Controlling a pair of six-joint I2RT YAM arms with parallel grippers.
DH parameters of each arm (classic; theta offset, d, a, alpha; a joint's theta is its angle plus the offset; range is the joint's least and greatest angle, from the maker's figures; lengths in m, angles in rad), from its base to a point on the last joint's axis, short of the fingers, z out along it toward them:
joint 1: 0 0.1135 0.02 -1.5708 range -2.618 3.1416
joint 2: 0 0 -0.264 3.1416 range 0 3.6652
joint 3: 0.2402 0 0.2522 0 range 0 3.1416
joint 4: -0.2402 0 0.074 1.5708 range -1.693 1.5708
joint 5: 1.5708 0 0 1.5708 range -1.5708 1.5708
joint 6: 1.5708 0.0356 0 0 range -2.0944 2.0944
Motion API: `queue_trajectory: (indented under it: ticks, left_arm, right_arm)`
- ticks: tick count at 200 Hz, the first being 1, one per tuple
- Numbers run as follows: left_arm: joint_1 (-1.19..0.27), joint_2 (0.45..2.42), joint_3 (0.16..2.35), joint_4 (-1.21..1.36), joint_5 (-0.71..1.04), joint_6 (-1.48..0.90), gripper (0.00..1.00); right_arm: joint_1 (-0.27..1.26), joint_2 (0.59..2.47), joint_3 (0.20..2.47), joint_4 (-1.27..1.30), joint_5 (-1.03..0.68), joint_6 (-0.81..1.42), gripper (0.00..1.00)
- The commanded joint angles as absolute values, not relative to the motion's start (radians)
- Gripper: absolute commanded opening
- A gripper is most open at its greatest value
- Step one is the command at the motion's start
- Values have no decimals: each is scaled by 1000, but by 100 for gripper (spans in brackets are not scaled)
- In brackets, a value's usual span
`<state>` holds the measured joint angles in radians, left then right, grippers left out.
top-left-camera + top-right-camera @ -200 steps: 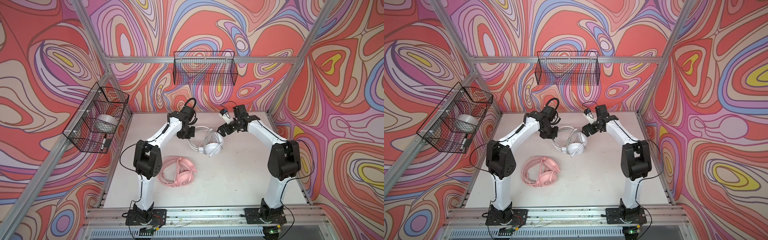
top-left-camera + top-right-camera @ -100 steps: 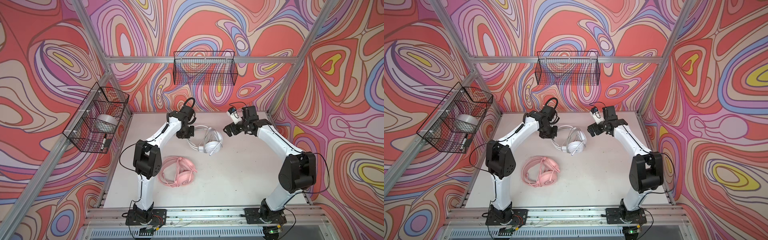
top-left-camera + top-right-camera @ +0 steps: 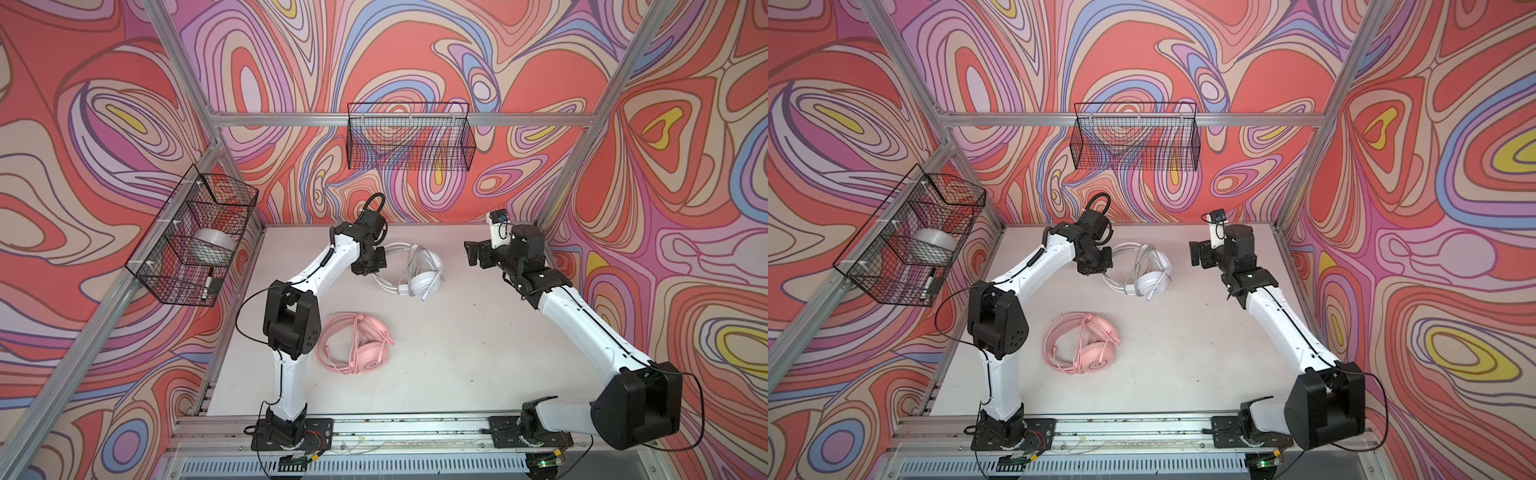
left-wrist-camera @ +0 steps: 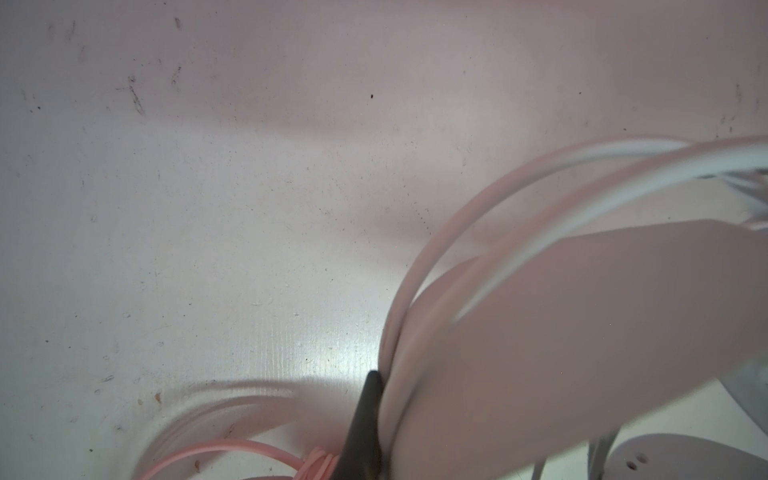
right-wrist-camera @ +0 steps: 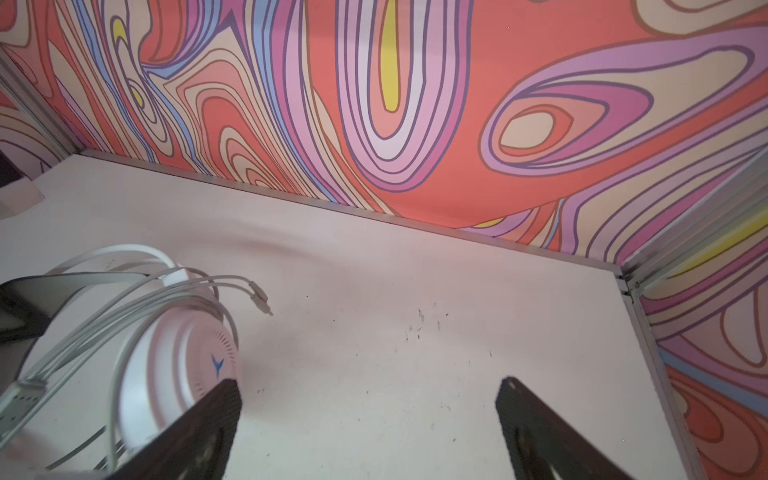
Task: Wrap the headphones
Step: 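Raise the open right gripper away from the white headset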
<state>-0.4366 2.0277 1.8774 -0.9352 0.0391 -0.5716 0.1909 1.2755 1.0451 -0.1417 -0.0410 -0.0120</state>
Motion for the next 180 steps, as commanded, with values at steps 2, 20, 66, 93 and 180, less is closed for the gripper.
queue_trajectory:
  ticks: [2,20,66,93,180]
  left_arm:
    - [-433,2015,1879,-868,31,-625,0]
    - [-433,2032,1873,-845,18,-631,0]
    - [-433,2112,1879,-790,22,-634,0]
    - [-434,2156,1890,-771,29,-648,0]
    - [-434,2218,1876,-756,6,-641,17]
  right_arm:
    - [188,1215,975,-63,-60,89,98]
    - [187,1199,963,-95,-68,113,99]
    - [196,1229,967,-193,-159,233,98]
    - [202,1212,925,-183,-157,274,98]
    - [220,1226,879,-159,-174,293,98]
